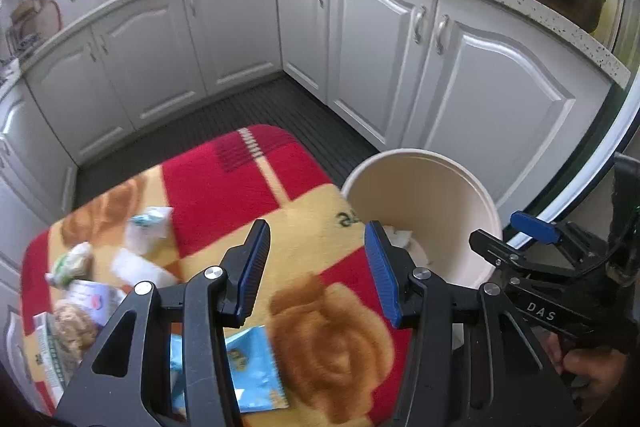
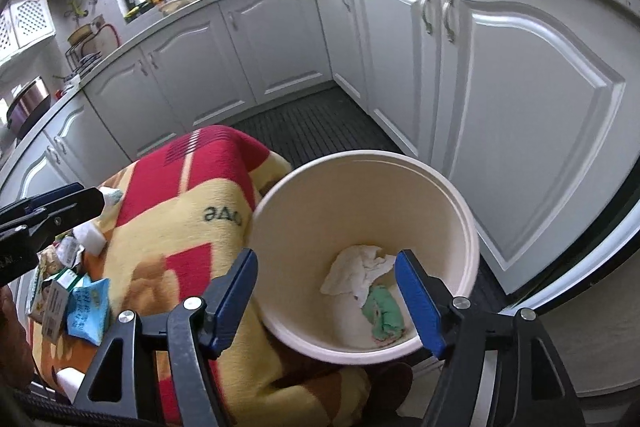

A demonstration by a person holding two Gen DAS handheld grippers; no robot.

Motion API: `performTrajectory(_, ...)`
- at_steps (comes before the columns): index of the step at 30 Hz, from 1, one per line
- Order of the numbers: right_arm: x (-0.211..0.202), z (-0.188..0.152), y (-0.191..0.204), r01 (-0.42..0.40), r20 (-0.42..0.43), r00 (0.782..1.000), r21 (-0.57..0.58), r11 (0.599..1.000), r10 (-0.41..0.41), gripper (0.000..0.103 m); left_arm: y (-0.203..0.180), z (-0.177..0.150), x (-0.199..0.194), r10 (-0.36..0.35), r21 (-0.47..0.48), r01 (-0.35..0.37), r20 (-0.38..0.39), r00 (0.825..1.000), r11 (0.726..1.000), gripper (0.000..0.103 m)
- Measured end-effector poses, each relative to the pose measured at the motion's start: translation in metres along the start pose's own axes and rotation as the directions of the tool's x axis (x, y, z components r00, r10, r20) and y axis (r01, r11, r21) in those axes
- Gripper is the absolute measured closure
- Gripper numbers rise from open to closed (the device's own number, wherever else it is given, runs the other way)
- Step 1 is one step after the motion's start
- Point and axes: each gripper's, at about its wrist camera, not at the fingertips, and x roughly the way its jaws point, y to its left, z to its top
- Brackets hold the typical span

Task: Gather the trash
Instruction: 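Return to the table and grasp the white foam block with the right tool while the left grasps brown paper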

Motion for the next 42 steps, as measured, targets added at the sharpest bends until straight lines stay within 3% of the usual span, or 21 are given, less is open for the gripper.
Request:
performTrajectory(5,-0.011,0.001,0.027,-0.036,0.019,0.999,-0.031,0.999,0.036,0.031,0.024,-0.009,-0.018,0.01,-0.052,-0.009,0.028,1.0,0.999,0.055)
performTrajectory(7,-0.015,0.001,0.039,-0.047,0.031,0.998,-0.049,0.998,0.049,0.029,0.035,-0.015,-0.026,0.028,-0.08,-0.024,0.044,0.999,0.996,0.047)
performTrajectory(10,-0.022,0.001,0.061,-0.064,0.046,0.997,-0.085,0.994,0.068,0.028,0.049,-0.024,-0.038,0.058,-0.105,-0.051,0.067,0.996,0.993,0.045)
performTrajectory(18,-0.028,-0.002,0.109,-0.117,0.05,0.991,-0.148,0.982,0.126,0.026,0.104,-0.051,-0.068,0.079,-0.207,-0.062,0.074,0.994,0.976,0.044)
performTrajectory(23,-0.03,-0.005,0.144,-0.163,0.035,0.984,-0.2,0.966,0.173,0.021,0.145,-0.072,-0.088,0.116,-0.248,-0.095,0.071,0.991,0.964,0.037)
performTrajectory(25,-0.029,-0.007,0.156,-0.186,0.023,0.98,-0.221,0.957,0.196,0.021,0.164,-0.081,-0.093,0.136,-0.268,-0.116,0.058,0.989,0.956,0.032)
performTrajectory(31,-0.015,-0.01,0.191,-0.244,-0.03,0.969,-0.257,0.935,0.245,0.02,0.213,-0.105,-0.092,0.151,-0.331,-0.144,-0.007,0.989,0.933,0.032)
performTrajectory(37,0.017,-0.005,0.221,-0.289,-0.097,0.957,-0.29,0.912,0.273,0.02,0.238,-0.118,-0.075,0.112,-0.378,-0.125,-0.055,0.992,0.918,0.032)
performTrajectory(42,0.052,0.0,0.246,-0.353,-0.19,0.933,-0.312,0.882,0.306,0.02,0.243,-0.118,-0.053,0.082,-0.371,-0.115,-0.103,0.991,0.921,0.032)
